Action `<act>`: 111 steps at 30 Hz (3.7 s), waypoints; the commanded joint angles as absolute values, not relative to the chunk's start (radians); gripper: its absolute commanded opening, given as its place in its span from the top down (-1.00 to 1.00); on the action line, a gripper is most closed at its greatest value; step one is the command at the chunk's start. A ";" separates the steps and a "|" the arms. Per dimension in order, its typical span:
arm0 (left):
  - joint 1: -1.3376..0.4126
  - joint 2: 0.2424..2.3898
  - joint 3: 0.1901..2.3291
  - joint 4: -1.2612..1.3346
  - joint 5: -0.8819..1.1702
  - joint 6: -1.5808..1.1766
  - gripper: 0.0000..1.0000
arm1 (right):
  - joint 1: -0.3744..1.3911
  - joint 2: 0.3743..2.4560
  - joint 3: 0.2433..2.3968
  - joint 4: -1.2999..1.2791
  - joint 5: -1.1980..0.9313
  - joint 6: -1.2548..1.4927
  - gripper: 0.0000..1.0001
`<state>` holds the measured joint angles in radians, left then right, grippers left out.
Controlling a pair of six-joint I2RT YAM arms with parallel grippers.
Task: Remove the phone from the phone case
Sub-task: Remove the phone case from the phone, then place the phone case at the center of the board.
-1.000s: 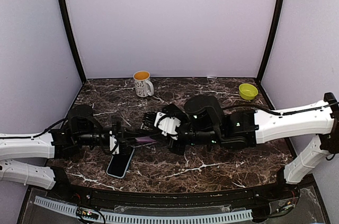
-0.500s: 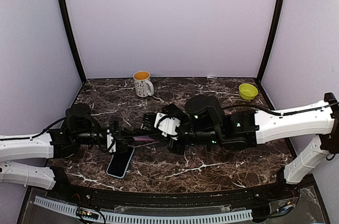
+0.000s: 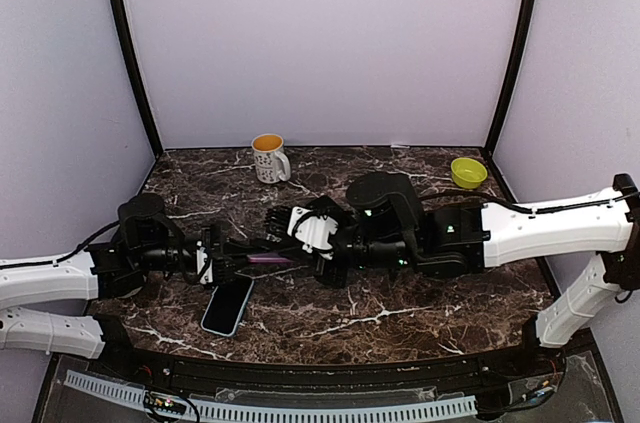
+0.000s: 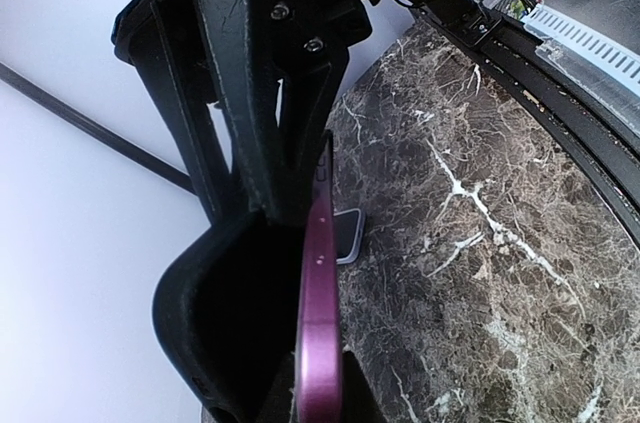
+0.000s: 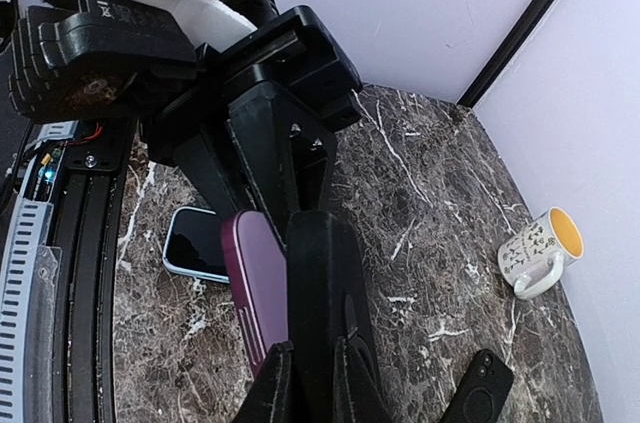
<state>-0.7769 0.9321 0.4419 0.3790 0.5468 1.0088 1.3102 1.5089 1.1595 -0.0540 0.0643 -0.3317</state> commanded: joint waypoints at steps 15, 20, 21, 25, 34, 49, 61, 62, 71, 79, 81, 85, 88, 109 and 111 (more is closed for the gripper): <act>-0.706 0.828 0.478 0.836 0.618 0.674 1.00 | 1.317 1.396 1.057 -0.080 -0.066 -0.302 1.00; -0.705 0.820 0.477 0.856 0.645 0.652 1.00 | 1.282 1.341 1.028 -0.040 -0.087 -0.273 1.00; -0.705 0.819 0.476 0.857 0.648 0.650 1.00 | 1.279 1.335 1.022 -0.032 -0.091 -0.266 1.00; -0.705 0.813 0.471 0.856 0.653 0.651 1.00 | 1.259 1.315 1.010 -0.010 -0.054 -0.222 1.00; -0.705 0.809 0.484 0.725 0.633 0.757 1.00 | 1.136 1.119 0.897 0.138 0.249 -0.050 1.00; -0.705 0.844 0.509 0.590 0.628 0.826 1.00 | 0.667 0.995 0.776 -0.122 0.116 0.477 1.00; -0.705 0.875 0.519 0.495 0.623 0.890 1.00 | 0.583 1.357 0.890 0.112 -0.070 0.581 1.00; -0.705 0.879 0.524 0.476 0.619 0.894 1.00 | 0.580 1.400 0.908 0.141 -0.075 0.579 1.00; -0.706 0.902 0.528 0.452 0.607 0.913 1.00 | 0.502 1.788 1.118 0.326 -0.208 0.645 1.00; -0.705 0.903 0.523 0.447 0.607 0.923 1.00 | 0.460 1.998 1.286 0.338 -0.266 0.627 1.00; -0.705 0.905 0.523 0.447 0.608 0.923 1.00 | 0.453 2.038 1.321 0.314 -0.269 0.619 1.00; -0.706 0.907 0.524 0.446 0.607 0.925 1.00 | 0.440 2.089 1.350 0.316 -0.291 0.626 1.00; -0.705 0.913 0.524 0.447 0.606 0.925 1.00 | 0.432 2.112 1.358 0.315 -0.303 0.625 0.99; -0.704 0.935 0.524 0.442 0.597 0.925 1.00 | 0.415 1.796 1.320 0.153 -0.253 0.239 -0.07; -0.705 0.939 0.525 0.439 0.595 0.927 1.00 | 0.434 1.725 1.274 0.157 -0.277 0.164 -0.10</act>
